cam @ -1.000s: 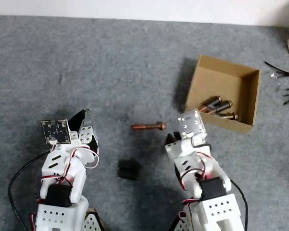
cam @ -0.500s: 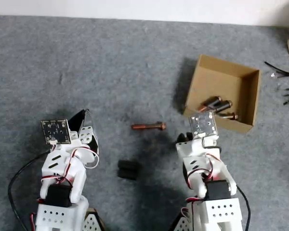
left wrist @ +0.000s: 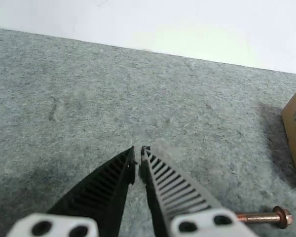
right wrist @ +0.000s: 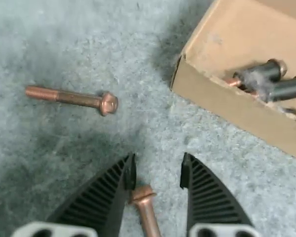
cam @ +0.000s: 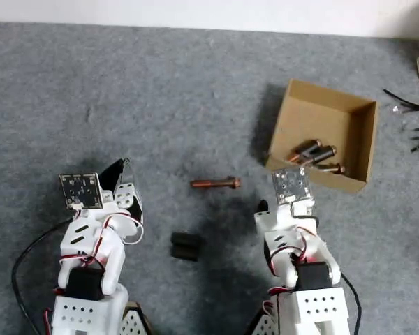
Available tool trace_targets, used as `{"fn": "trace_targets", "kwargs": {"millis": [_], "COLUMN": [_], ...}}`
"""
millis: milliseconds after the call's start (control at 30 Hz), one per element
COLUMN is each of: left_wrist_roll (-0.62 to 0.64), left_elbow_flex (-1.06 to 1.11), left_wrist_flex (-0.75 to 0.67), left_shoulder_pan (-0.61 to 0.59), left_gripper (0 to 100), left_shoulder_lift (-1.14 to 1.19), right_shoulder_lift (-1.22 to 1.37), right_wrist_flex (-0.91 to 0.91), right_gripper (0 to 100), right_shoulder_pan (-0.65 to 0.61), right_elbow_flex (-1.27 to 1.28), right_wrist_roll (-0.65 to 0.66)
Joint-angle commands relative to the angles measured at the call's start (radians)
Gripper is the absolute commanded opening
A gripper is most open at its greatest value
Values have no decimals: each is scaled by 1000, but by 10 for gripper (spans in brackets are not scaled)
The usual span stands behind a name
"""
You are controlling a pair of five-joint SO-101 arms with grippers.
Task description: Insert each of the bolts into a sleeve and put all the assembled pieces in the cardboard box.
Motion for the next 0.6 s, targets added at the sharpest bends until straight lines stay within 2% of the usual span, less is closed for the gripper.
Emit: {"fn": "trace_targets", "kwargs": {"millis": [0, 200, 367, 567], "left_wrist_roll": [-18, -18, -18, -18], "left_elbow_flex": [19, 19, 19, 19], "left_wrist_flex": [0, 0, 0, 0], "left_shoulder_pan": [-4, -4, -2, -2], "left_gripper": [41, 41, 41, 41], "left_shoulder_lift": [-7, -5, -5, -5], "right_shoulder_lift": [-7, -7, -5, -5], "right_wrist_flex": [4, 120, 137, 197], "right_gripper": [131, 131, 131, 131], "right_shoulder_pan": [-7, -8, -10, -125], "right_elbow_flex": [-2, -2, -4, -4], "right_wrist_roll": [-3, -5, -2, 44]}}
